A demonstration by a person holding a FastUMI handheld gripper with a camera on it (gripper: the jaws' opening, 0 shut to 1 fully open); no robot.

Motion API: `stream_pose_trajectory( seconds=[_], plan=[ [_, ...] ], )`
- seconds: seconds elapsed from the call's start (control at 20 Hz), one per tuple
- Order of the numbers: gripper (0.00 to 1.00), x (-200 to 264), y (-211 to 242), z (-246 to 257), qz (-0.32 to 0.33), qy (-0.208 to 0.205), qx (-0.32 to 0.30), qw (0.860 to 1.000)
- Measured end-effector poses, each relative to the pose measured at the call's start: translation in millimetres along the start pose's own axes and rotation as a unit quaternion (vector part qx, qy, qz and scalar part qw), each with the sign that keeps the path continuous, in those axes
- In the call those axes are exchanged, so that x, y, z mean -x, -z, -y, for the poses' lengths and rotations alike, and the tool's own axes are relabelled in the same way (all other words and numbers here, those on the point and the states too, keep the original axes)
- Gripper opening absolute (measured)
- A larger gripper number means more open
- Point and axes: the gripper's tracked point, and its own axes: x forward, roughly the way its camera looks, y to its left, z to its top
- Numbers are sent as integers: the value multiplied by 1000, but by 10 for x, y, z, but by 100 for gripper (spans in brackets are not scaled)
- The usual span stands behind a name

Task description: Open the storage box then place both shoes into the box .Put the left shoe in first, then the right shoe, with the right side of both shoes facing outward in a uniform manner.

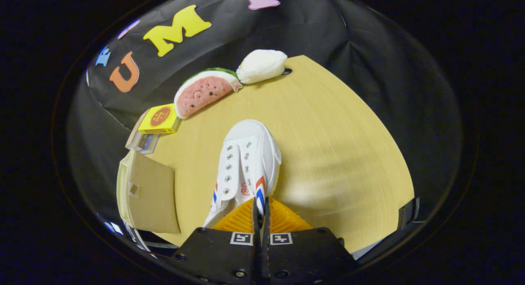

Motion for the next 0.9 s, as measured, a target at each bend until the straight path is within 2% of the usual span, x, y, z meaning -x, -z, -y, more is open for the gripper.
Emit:
stream_pose_trajectory(
  seconds=[0.25, 0.55, 0.75, 0.9],
  plan=[
    [0, 374, 75, -857, 3, -21, 13, 1000],
    [0, 643, 145, -2193, 32, -53, 36, 997],
    [0, 574, 346, -2986, 42, -59, 50, 996],
    [0, 397, 604, -3377, 37, -55, 69, 995]
  ],
)
